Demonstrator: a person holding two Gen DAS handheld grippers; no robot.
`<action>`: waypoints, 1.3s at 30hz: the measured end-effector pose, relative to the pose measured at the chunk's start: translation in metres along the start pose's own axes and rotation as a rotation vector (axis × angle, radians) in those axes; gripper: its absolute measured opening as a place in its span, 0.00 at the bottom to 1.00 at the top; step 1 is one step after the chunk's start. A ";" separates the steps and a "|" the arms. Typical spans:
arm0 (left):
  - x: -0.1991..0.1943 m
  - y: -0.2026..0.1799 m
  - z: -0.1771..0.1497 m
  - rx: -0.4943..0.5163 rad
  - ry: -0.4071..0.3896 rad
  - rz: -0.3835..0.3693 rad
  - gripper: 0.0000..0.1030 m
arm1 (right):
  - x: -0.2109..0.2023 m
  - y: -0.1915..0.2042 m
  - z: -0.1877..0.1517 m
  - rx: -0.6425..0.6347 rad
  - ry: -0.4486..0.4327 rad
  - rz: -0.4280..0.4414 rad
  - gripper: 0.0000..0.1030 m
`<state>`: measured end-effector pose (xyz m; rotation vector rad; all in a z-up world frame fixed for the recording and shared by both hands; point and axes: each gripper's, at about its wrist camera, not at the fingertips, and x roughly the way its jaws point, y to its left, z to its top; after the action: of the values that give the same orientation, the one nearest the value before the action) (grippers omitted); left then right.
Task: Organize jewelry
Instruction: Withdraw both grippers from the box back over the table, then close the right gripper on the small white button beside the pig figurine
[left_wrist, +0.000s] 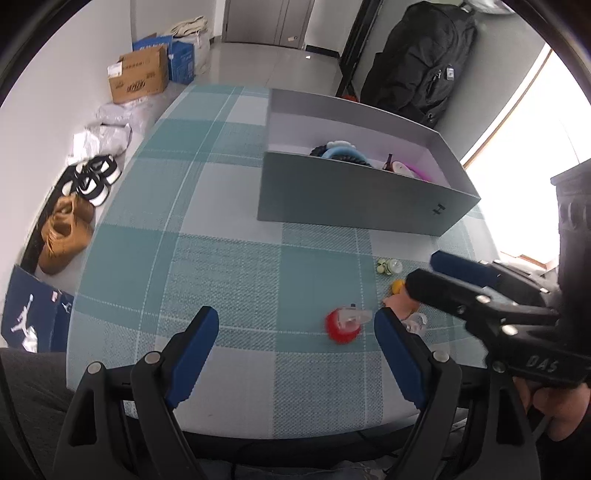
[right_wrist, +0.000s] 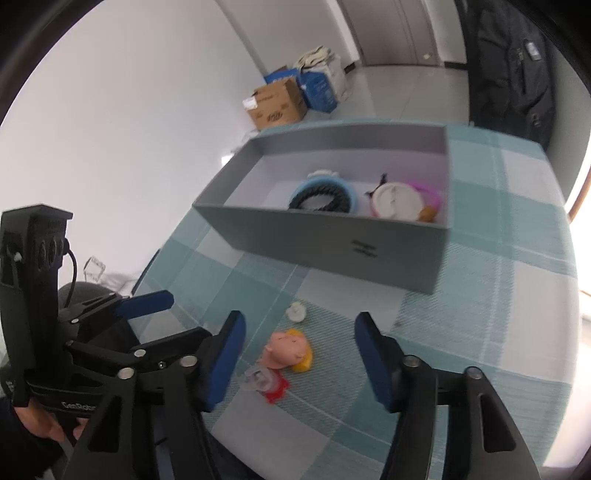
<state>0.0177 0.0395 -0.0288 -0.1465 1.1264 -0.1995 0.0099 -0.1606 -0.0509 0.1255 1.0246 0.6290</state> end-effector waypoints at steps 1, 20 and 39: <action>-0.002 0.002 0.000 -0.007 -0.006 -0.007 0.81 | 0.002 0.001 0.000 -0.002 0.002 -0.002 0.56; 0.002 0.007 -0.001 -0.039 0.029 -0.023 0.81 | 0.028 0.020 0.008 -0.060 0.047 -0.061 0.11; 0.005 -0.006 -0.004 0.011 0.031 -0.035 0.81 | 0.009 0.007 0.007 0.004 -0.018 -0.030 0.09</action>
<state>0.0159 0.0321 -0.0333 -0.1537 1.1541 -0.2401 0.0165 -0.1483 -0.0515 0.1186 1.0082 0.5976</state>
